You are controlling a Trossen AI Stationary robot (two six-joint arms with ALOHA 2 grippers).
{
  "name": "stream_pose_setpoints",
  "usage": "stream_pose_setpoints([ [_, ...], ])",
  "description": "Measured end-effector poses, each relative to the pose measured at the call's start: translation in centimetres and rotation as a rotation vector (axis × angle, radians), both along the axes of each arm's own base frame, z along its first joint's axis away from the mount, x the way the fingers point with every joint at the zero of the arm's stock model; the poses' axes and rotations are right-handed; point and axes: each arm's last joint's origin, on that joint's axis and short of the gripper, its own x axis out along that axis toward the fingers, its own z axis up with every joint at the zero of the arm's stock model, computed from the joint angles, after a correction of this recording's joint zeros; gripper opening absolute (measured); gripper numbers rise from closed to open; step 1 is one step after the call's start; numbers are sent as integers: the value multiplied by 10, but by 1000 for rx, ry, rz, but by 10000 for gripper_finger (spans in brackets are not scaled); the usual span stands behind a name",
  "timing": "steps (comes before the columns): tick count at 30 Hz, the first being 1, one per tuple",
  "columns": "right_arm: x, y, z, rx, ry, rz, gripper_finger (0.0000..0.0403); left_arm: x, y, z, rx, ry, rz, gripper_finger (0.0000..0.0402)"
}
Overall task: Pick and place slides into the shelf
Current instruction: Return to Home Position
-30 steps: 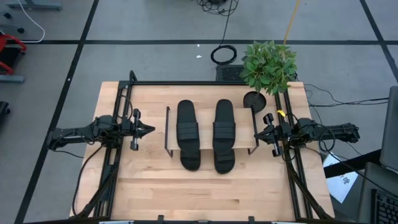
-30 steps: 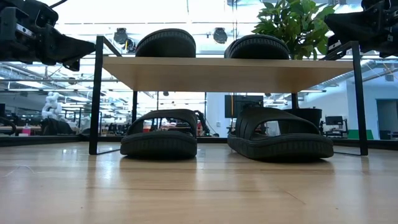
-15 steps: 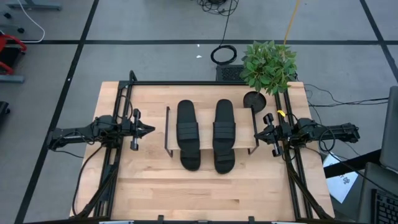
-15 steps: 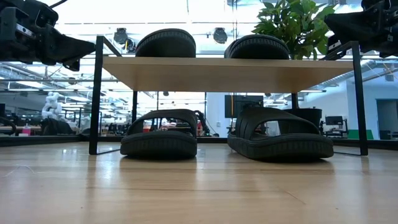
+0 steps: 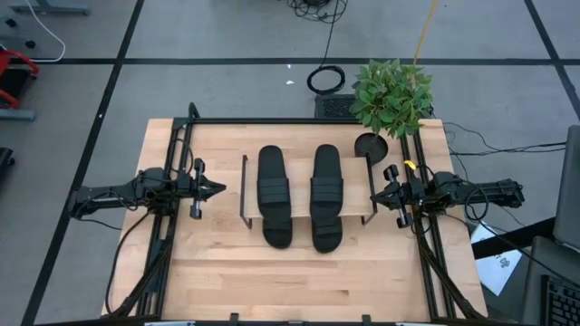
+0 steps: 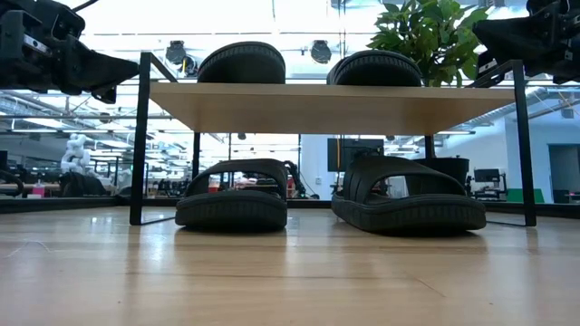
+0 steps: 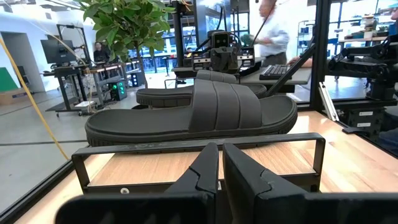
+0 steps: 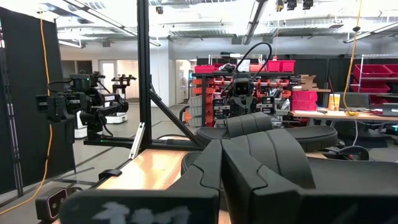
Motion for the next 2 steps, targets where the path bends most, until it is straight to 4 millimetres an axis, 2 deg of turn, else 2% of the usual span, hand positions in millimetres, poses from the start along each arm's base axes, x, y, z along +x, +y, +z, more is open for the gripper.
stream_pose_setpoints([
  [2,0,0,0,0,0,0,0,0,0,0,0,0,0,26],
])
